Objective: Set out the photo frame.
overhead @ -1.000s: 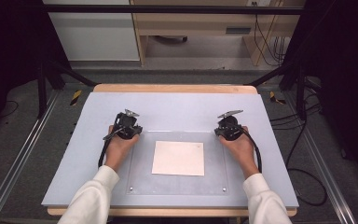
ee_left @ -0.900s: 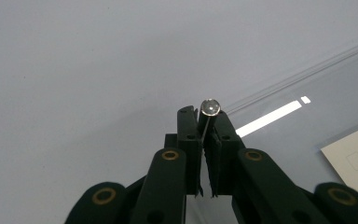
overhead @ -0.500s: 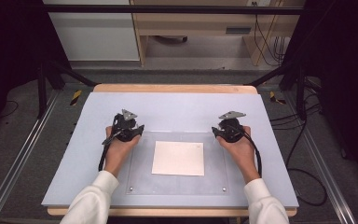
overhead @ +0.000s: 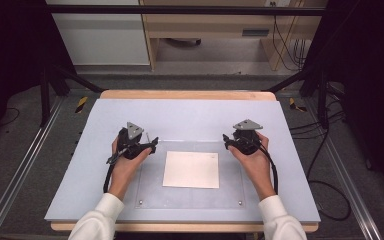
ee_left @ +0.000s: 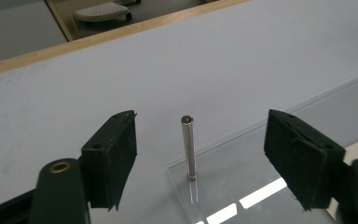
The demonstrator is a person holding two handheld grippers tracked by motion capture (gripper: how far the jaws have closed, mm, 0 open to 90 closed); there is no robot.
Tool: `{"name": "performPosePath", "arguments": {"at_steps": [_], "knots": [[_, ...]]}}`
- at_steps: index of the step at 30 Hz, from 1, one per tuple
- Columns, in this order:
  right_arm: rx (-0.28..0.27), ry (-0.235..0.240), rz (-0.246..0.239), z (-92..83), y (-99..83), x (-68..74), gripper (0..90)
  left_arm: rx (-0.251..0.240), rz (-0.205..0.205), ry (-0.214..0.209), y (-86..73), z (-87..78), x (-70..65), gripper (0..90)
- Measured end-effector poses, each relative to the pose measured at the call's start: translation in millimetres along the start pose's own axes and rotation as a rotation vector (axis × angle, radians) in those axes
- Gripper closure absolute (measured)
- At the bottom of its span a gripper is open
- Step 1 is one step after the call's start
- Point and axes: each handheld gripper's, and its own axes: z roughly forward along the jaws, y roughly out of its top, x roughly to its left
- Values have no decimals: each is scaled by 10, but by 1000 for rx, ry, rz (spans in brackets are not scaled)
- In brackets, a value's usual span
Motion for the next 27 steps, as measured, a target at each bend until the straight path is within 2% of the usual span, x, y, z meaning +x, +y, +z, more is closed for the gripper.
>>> {"name": "performPosePath", "arguments": {"at_steps": [1,2,3,4,6,7,9,15,18,20,24,27], "knots": [[2,-3,-2,11,1,4,471,4,2,16,-1,16,-4,278],[-3,-10,-2,18,2,11,533,3,7,30,-6,36,-5,367],[-7,-17,-5,30,3,17,553,12,7,37,-12,60,-4,447],[-1,-17,-3,43,9,22,565,14,-2,49,-21,82,-1,453],[-5,-24,-9,62,3,32,615,29,-17,57,-32,109,1,540],[-1,-28,-12,70,-3,37,621,36,-19,63,-37,122,-2,543],[-3,-35,-10,66,-17,32,656,28,-23,62,-42,137,-4,616],[11,-24,18,76,-64,-21,722,3,-33,68,-32,144,0,762],[9,-18,30,80,-82,-51,774,6,-21,57,-34,147,-7,806],[13,-11,45,79,-93,-62,777,7,-23,56,-33,148,-12,824],[16,-14,42,83,-125,-85,761,9,-51,36,-33,146,13,835],[21,-15,51,92,-138,-102,753,9,-50,39,-35,147,10,836]]}}
